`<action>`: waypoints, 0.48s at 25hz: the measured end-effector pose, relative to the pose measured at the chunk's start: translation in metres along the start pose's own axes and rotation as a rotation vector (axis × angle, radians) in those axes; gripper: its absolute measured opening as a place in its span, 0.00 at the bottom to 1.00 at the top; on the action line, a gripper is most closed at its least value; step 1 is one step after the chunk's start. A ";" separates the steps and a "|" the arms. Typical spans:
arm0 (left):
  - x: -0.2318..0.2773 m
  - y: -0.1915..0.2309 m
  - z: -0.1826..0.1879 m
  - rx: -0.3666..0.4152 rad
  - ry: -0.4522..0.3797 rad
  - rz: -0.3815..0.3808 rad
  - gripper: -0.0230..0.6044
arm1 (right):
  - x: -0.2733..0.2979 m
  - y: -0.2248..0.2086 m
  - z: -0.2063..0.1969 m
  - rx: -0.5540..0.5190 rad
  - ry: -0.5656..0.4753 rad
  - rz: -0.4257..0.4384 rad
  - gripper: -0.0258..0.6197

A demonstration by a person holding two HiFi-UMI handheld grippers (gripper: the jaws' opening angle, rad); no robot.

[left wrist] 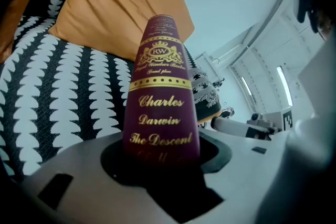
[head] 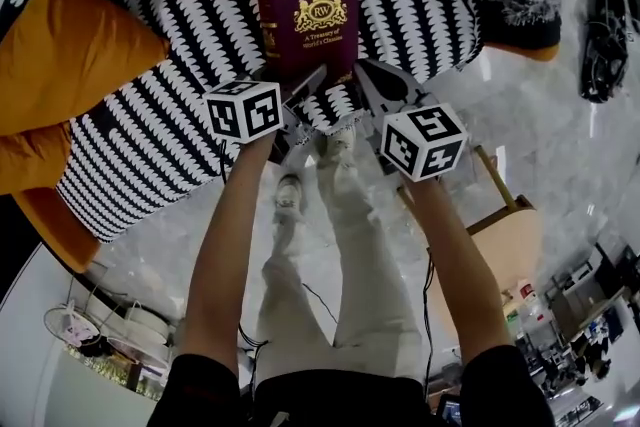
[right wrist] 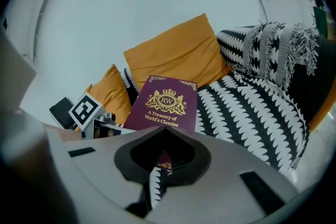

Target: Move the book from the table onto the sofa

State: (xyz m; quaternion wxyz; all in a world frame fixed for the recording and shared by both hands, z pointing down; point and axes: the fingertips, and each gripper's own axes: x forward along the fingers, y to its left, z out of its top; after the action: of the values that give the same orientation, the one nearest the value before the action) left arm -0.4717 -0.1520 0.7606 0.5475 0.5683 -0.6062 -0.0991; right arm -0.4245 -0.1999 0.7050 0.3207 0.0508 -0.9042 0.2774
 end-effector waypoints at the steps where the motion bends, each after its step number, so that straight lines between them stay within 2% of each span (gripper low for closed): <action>1: 0.001 0.002 -0.001 -0.007 0.006 0.006 0.43 | 0.000 -0.001 -0.001 0.002 0.001 -0.003 0.07; 8: 0.006 0.011 -0.012 -0.016 0.065 0.045 0.43 | -0.005 -0.015 -0.001 0.031 -0.014 -0.029 0.07; 12: 0.007 0.012 -0.014 -0.022 0.066 0.036 0.43 | -0.006 -0.021 -0.003 0.049 -0.019 -0.040 0.07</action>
State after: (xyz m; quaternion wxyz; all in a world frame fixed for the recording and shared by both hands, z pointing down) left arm -0.4661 -0.1463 0.7792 0.5752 0.5543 -0.5966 -0.0771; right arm -0.4127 -0.2162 0.7134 0.3164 0.0792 -0.8989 0.2925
